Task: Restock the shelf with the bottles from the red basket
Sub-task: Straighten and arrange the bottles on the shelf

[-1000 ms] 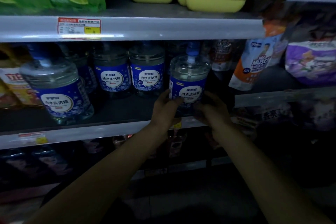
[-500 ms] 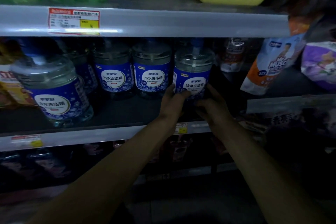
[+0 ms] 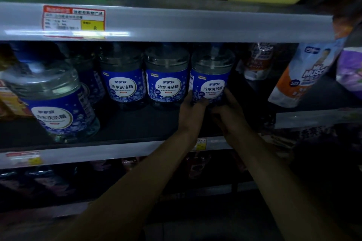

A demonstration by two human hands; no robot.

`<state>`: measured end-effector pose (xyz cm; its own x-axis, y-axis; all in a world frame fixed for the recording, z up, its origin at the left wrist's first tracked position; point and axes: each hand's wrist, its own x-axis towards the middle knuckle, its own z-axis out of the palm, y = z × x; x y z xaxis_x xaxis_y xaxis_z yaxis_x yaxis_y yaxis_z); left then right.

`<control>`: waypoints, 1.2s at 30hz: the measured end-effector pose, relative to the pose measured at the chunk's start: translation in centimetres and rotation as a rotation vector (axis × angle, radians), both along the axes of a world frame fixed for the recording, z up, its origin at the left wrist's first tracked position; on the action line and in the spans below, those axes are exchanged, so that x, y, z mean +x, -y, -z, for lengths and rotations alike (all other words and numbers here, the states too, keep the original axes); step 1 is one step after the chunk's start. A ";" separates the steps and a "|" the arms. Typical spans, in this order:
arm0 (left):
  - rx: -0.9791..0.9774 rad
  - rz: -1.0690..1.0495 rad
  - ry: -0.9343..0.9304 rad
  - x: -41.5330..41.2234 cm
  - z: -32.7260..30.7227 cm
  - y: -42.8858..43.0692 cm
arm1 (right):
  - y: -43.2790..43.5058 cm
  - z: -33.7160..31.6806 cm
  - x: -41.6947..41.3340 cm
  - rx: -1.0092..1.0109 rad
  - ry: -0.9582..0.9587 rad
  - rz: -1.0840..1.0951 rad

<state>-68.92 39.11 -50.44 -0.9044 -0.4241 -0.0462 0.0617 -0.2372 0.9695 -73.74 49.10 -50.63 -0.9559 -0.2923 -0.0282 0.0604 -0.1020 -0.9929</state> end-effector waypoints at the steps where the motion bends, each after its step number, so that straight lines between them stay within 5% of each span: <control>1: 0.004 -0.002 0.005 -0.1 0.0 0.0 | 0.1 0.1 0.0 0.009 -0.008 -0.002; 26: -0.034 0.076 0.092 -0.2 -0.8 0.9 | 0.0 -1.4 0.4 0.127 0.031 -0.059; 36: -0.633 -0.096 0.267 5.5 0.2 6.9 | 0.2 -0.9 3.6 0.575 -0.135 0.007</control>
